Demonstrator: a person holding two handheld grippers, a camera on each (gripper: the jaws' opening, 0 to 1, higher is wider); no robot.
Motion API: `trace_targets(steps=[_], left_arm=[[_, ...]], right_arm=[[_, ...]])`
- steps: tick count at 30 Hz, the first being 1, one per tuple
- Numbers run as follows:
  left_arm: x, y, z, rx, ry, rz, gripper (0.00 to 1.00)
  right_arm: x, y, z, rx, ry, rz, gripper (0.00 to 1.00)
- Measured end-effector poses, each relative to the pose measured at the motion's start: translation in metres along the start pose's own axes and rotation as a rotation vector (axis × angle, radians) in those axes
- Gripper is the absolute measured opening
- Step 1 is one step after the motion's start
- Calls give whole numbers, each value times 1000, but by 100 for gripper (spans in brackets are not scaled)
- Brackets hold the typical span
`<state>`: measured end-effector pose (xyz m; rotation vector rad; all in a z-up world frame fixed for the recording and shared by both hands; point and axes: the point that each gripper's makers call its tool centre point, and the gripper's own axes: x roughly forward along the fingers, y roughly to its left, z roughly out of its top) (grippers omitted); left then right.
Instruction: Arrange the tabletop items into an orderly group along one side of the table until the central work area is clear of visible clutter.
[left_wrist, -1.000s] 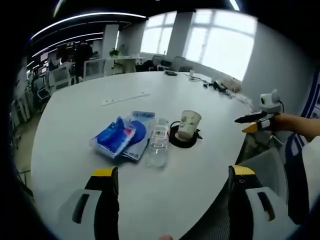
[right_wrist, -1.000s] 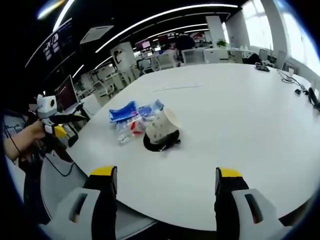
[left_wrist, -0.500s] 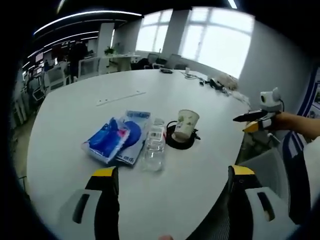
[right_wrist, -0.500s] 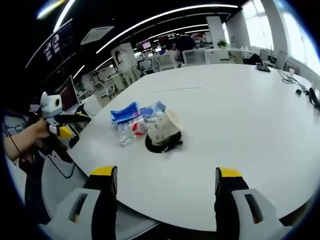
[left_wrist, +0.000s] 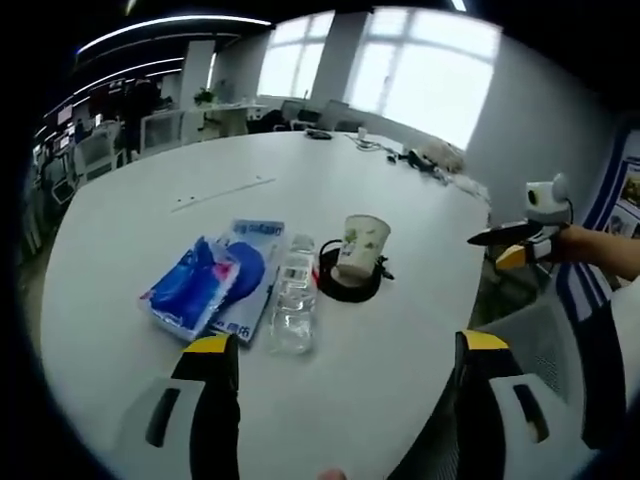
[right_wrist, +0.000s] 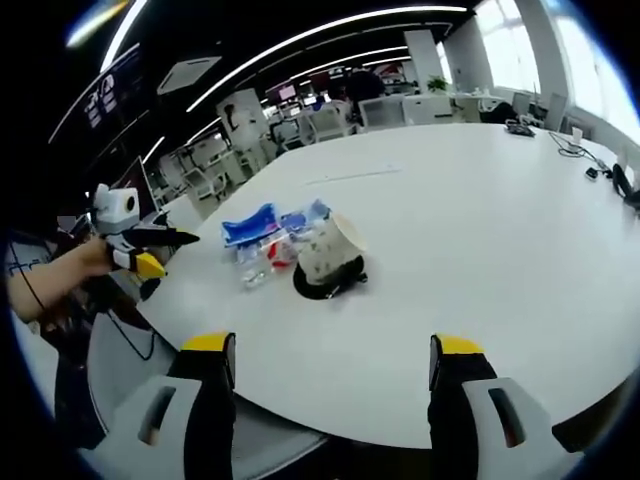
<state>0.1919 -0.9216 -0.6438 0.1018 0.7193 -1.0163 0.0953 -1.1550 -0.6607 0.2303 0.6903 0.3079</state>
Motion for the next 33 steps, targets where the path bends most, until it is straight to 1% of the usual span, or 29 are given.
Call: trace_targets(steps=[4, 8, 11, 15, 19, 24, 33], left_arm=[[7, 2, 0, 6, 12, -7, 85], [14, 5, -3, 15, 41, -12, 85], [21, 5, -5, 7, 61, -25, 85], [28, 5, -11, 19, 95, -33, 85], [34, 6, -14, 3, 122, -37, 84], [43, 11, -13, -17, 135, -33, 83], [58, 14, -15, 10, 183, -39, 81]], right_arm=[[0, 0, 0, 2, -1, -1, 77], [0, 1, -1, 7, -1, 1, 77], [-1, 0, -5, 14, 5, -1, 77], [-1, 0, -9, 20, 11, -2, 77], [-1, -1, -10, 25, 10, -1, 77], [-2, -1, -16, 31, 20, 1, 77], [-7, -6, -26, 48, 31, -9, 77]])
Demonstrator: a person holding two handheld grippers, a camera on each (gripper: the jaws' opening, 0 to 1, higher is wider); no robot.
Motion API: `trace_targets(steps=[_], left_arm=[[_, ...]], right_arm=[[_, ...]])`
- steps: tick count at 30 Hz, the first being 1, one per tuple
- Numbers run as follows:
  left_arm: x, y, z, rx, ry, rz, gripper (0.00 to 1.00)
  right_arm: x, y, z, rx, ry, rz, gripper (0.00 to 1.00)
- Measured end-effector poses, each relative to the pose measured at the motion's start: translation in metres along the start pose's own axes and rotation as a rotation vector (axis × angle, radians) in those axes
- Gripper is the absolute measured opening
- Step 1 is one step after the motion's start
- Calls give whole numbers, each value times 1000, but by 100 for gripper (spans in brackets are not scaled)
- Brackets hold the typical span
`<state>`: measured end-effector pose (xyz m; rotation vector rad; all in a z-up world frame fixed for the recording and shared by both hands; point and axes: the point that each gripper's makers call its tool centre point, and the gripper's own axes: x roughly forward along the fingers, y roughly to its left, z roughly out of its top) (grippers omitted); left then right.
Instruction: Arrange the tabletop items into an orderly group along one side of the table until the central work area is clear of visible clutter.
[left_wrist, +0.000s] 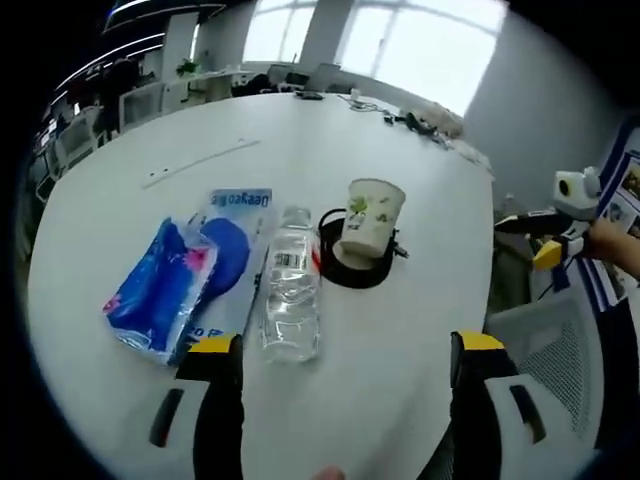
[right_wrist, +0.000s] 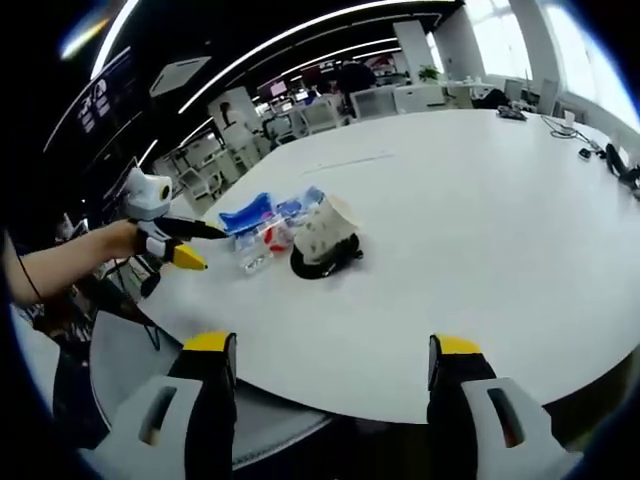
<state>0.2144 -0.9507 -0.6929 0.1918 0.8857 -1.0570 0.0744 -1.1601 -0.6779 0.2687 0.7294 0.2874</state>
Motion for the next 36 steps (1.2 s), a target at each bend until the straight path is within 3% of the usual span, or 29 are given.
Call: trace_targets(steps=[26, 36], left_arm=[[43, 23, 5, -13, 68, 2, 80], [61, 33, 2, 0, 119, 38, 75]], right_arm=[[-19, -11, -17, 64, -23, -37, 76], [-23, -6, -6, 64, -60, -27, 76]])
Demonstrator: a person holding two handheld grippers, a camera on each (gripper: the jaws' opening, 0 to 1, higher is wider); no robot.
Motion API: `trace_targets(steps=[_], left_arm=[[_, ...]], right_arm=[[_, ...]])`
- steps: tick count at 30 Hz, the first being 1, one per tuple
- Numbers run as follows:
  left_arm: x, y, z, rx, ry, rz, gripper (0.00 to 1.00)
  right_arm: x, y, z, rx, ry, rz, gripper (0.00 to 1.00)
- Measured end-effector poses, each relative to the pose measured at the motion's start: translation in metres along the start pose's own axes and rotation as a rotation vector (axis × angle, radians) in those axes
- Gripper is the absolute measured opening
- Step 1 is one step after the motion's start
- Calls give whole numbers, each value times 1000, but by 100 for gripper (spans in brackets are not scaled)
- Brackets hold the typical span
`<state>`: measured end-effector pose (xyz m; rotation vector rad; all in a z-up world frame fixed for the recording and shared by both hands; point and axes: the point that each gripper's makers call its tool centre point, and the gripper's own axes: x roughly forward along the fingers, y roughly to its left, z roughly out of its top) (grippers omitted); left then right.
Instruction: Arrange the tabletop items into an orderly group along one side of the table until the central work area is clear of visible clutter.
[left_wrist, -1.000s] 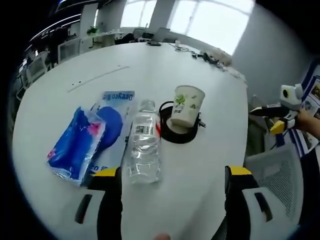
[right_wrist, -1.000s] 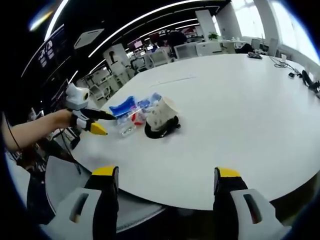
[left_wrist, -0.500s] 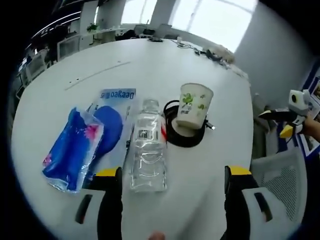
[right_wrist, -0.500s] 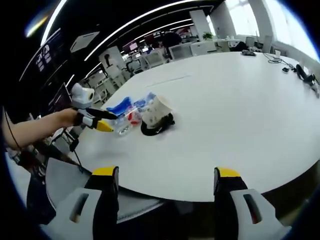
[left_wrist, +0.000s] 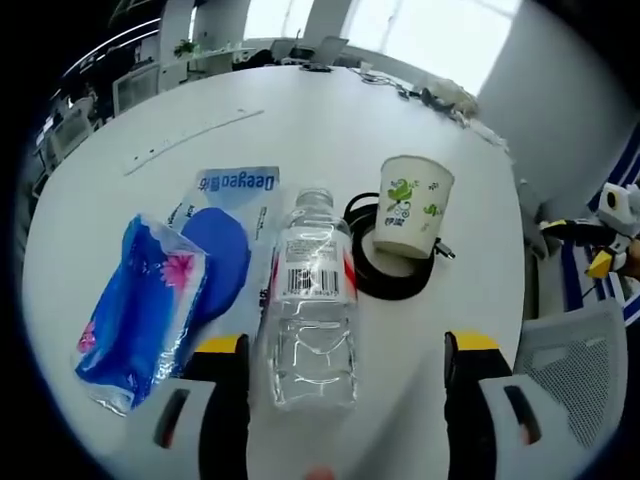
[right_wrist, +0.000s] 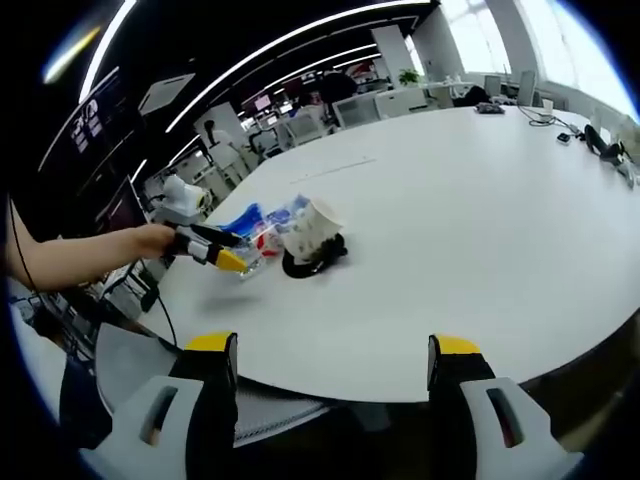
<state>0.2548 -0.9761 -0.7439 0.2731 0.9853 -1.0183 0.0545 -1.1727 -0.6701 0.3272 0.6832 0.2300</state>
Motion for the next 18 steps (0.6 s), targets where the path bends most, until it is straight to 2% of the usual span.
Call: trace_targets(steps=[4, 10, 18], left_arm=[[7, 5, -2, 10, 30, 34, 73], [12, 8, 2, 19, 27, 62, 72], [12, 23, 3, 46, 43, 137, 55]], right_arm=[[1, 2, 6, -11, -12, 6, 76], [5, 4, 7, -14, -12, 17, 76], [10, 11, 6, -17, -7, 38, 76]])
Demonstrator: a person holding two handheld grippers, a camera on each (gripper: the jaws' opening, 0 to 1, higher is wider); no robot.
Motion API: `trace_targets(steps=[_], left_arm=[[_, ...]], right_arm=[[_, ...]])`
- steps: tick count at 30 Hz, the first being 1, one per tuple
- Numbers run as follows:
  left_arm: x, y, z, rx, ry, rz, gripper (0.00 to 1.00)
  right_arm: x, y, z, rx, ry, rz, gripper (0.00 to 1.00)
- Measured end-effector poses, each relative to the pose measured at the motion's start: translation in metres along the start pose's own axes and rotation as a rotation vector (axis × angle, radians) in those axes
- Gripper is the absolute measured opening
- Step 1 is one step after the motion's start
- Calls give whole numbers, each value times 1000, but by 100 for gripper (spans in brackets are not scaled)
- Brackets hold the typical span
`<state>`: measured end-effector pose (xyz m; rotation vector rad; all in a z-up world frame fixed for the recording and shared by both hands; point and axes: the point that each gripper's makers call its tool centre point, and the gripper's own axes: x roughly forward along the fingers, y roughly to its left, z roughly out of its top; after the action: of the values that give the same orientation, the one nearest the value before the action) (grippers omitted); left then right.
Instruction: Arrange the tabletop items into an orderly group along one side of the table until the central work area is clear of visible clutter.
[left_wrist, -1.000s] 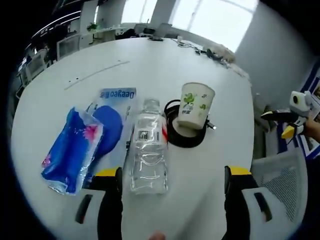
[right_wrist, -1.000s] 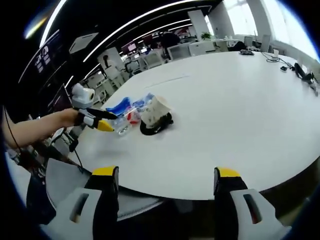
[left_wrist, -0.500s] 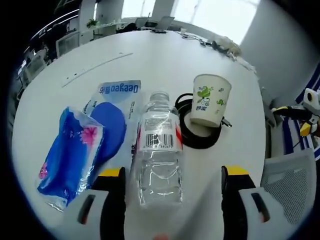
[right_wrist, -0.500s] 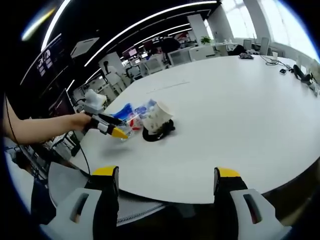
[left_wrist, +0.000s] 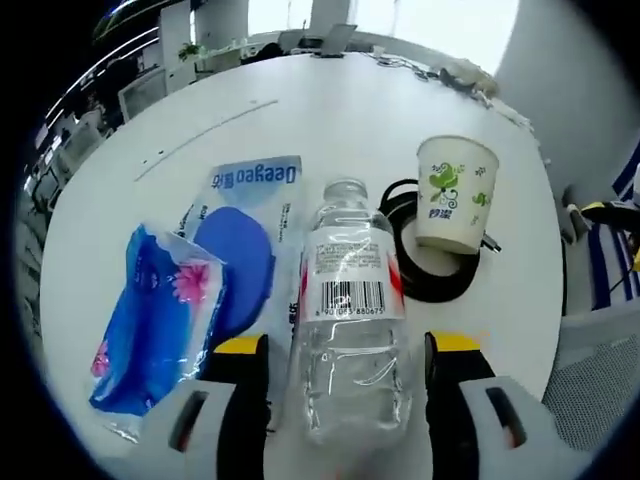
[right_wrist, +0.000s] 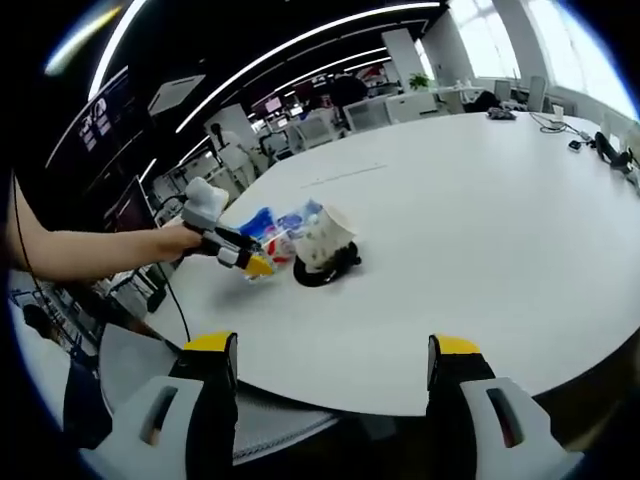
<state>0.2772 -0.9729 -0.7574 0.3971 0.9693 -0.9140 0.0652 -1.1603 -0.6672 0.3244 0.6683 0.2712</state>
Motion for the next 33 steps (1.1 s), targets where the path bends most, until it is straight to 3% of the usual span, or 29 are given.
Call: trace_targets(steps=[5, 9, 25, 33], left_arm=[[1, 0, 1, 20, -18, 22, 49], [2, -1, 2, 89, -29, 54, 41], [-4, -10, -7, 35, -14, 35, 38], [-8, -14, -8, 28, -72, 77, 37]], right_arm=[[1, -1, -1, 3, 1, 1, 76], [2, -1, -1, 2, 0, 3, 76], [13, 11, 7, -1, -11, 46, 75], [27, 23, 25, -36, -18, 91, 73]])
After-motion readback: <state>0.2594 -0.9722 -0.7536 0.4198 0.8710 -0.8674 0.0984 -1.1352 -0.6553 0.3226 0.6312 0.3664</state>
